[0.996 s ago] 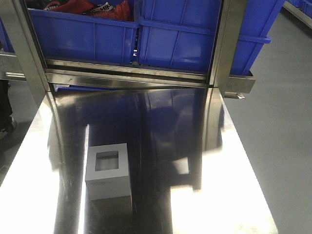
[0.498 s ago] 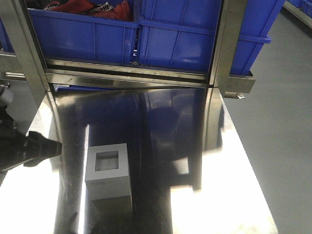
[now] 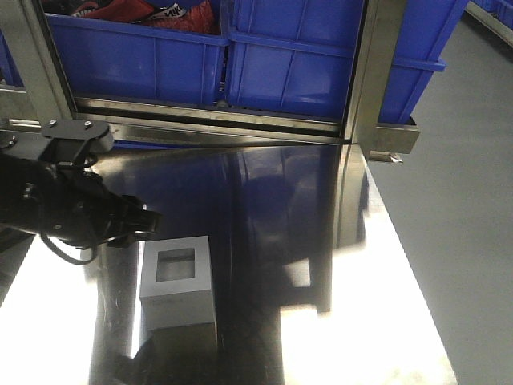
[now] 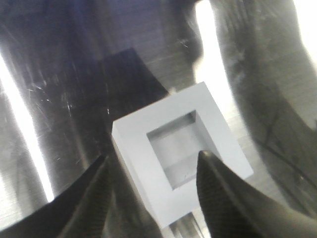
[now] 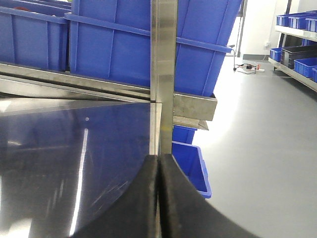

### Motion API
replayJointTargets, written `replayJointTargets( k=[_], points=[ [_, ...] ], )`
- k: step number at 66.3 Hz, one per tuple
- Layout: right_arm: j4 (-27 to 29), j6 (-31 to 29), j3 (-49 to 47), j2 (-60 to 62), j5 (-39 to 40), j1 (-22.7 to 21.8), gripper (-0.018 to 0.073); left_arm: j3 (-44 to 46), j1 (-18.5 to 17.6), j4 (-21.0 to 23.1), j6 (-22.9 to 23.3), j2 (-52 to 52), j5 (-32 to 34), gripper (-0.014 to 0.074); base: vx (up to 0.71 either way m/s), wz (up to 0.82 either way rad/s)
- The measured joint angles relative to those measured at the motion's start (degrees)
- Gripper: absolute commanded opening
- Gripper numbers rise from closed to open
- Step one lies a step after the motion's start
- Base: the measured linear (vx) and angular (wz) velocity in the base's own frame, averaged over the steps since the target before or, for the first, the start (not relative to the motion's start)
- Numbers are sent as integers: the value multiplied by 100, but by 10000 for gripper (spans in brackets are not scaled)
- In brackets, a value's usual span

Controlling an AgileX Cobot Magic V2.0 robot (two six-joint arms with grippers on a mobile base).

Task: Sort gray base to blue bin
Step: 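Lower the left gripper onto the gray hollow block and close on its wall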

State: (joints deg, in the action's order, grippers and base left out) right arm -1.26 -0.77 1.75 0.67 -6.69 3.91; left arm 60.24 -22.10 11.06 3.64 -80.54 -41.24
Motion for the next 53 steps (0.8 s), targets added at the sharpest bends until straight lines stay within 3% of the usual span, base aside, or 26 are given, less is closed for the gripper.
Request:
replayJointTargets(
  k=[16,38,53],
  points=[
    [0,0,0,0,0,0,-9,86,-501,-341,816,-432,-4,381,0,0],
    [0,0,0,0,0,0,-9,86,-526,-767,1618,-729,-4,381,0,0],
    [0,0,0,0,0,0,-9,86,-526,-943,1914,-875,-99,381,0,0]
  ],
)
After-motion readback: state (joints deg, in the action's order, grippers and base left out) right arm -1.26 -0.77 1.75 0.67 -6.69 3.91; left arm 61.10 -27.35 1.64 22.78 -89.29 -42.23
